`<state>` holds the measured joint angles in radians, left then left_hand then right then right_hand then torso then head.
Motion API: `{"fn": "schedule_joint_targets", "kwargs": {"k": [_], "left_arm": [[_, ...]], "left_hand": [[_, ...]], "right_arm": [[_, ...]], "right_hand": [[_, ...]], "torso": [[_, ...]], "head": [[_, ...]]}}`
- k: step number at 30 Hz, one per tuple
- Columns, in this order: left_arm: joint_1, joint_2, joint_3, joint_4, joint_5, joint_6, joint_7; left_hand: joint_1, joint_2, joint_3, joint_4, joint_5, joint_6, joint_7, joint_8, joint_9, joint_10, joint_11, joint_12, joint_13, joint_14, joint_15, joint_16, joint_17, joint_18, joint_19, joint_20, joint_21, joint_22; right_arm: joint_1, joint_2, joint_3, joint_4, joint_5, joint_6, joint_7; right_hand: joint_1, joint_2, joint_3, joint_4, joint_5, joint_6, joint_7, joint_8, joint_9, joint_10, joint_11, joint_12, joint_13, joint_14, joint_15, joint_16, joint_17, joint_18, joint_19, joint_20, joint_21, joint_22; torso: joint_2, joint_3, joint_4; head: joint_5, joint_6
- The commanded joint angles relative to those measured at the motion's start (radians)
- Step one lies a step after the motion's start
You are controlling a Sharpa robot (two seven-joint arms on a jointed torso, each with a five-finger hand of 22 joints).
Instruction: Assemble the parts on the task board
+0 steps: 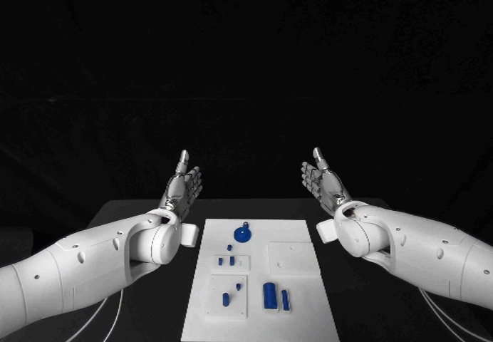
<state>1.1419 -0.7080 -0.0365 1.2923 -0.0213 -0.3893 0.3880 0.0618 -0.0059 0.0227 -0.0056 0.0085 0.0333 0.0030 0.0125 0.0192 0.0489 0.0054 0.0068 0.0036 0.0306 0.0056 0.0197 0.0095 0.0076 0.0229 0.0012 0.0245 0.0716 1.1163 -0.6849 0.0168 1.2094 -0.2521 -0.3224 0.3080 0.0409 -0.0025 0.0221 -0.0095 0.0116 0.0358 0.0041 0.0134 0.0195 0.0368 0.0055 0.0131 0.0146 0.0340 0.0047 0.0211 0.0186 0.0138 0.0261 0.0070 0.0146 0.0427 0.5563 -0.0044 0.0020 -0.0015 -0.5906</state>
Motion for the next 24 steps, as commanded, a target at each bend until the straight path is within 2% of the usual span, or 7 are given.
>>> {"fn": "schedule_joint_targets", "kwargs": {"k": [1,6,11,15,24], "left_arm": [[-0.031,-0.023,0.011,0.098,0.014,-0.216,0.084],[-0.071,-0.055,0.028,0.216,0.019,-0.324,0.115],[-0.089,-0.07,0.035,0.269,0.021,-0.373,0.13],[-0.092,-0.072,0.036,0.278,0.021,-0.381,0.132],[-0.092,-0.072,0.036,0.278,0.021,-0.381,0.132]], "left_hand": [[-0.062,0.006,-0.023,0.006,-0.008,-0.033,-0.003,-0.012,-0.019,-0.049,-0.005,-0.007,-0.004,-0.031,-0.006,-0.02,-0.01,-0.008,-0.023,-0.001,-0.025,-0.072],[-0.062,0.006,-0.023,0.006,-0.008,-0.033,-0.003,-0.012,-0.019,-0.049,-0.005,-0.007,-0.004,-0.031,-0.006,-0.02,-0.01,-0.008,-0.023,-0.001,-0.025,-0.072],[-0.062,0.006,-0.023,0.006,-0.008,-0.033,-0.003,-0.012,-0.019,-0.049,-0.005,-0.007,-0.004,-0.031,-0.006,-0.02,-0.01,-0.008,-0.023,-0.001,-0.025,-0.072],[-0.062,0.006,-0.023,0.006,-0.008,-0.033,-0.003,-0.012,-0.019,-0.049,-0.005,-0.007,-0.004,-0.031,-0.006,-0.02,-0.01,-0.008,-0.023,-0.001,-0.025,-0.072],[-0.062,0.006,-0.023,0.006,-0.008,-0.033,-0.003,-0.012,-0.019,-0.049,-0.005,-0.007,-0.004,-0.031,-0.006,-0.02,-0.01,-0.008,-0.023,-0.001,-0.025,-0.072]], "right_arm": [[-0.019,-0.026,-0.004,0.103,0.123,-0.214,0.113],[-0.046,-0.065,-0.011,0.25,0.197,-0.347,0.169],[-0.061,-0.087,-0.015,0.33,0.237,-0.42,0.2],[-0.066,-0.095,-0.017,0.36,0.252,-0.447,0.212],[-0.066,-0.095,-0.017,0.361,0.252,-0.448,0.212]], "right_hand": [[-0.041,0.003,-0.022,0.01,-0.012,-0.036,-0.004,-0.013,-0.02,-0.037,-0.005,-0.013,-0.015,-0.034,-0.005,-0.021,-0.019,-0.014,-0.026,-0.007,-0.015,-0.043],[-0.041,0.003,-0.022,0.01,-0.012,-0.036,-0.004,-0.013,-0.02,-0.037,-0.005,-0.013,-0.015,-0.034,-0.005,-0.021,-0.019,-0.014,-0.026,-0.007,-0.015,-0.043],[-0.041,0.003,-0.022,0.01,-0.012,-0.036,-0.004,-0.013,-0.02,-0.037,-0.005,-0.013,-0.015,-0.034,-0.005,-0.021,-0.019,-0.014,-0.026,-0.007,-0.015,-0.043],[-0.041,0.003,-0.022,0.01,-0.012,-0.036,-0.004,-0.013,-0.02,-0.037,-0.005,-0.013,-0.015,-0.034,-0.005,-0.021,-0.019,-0.014,-0.026,-0.007,-0.015,-0.043],[-0.041,0.003,-0.022,0.01,-0.012,-0.036,-0.004,-0.013,-0.02,-0.037,-0.005,-0.013,-0.015,-0.034,-0.005,-0.021,-0.019,-0.014,-0.026,-0.007,-0.015,-0.043]], "torso": [[-0.012,0.0044,-0.002],[-0.012,0.0044,-0.002],[-0.012,0.0044,-0.002],[-0.012,0.0044,-0.002],[-0.012,0.0044,-0.002]], "head": [[0.002,-0.009],[0.002,-0.009],[0.002,-0.009],[0.002,-0.009],[0.002,-0.009]]}}
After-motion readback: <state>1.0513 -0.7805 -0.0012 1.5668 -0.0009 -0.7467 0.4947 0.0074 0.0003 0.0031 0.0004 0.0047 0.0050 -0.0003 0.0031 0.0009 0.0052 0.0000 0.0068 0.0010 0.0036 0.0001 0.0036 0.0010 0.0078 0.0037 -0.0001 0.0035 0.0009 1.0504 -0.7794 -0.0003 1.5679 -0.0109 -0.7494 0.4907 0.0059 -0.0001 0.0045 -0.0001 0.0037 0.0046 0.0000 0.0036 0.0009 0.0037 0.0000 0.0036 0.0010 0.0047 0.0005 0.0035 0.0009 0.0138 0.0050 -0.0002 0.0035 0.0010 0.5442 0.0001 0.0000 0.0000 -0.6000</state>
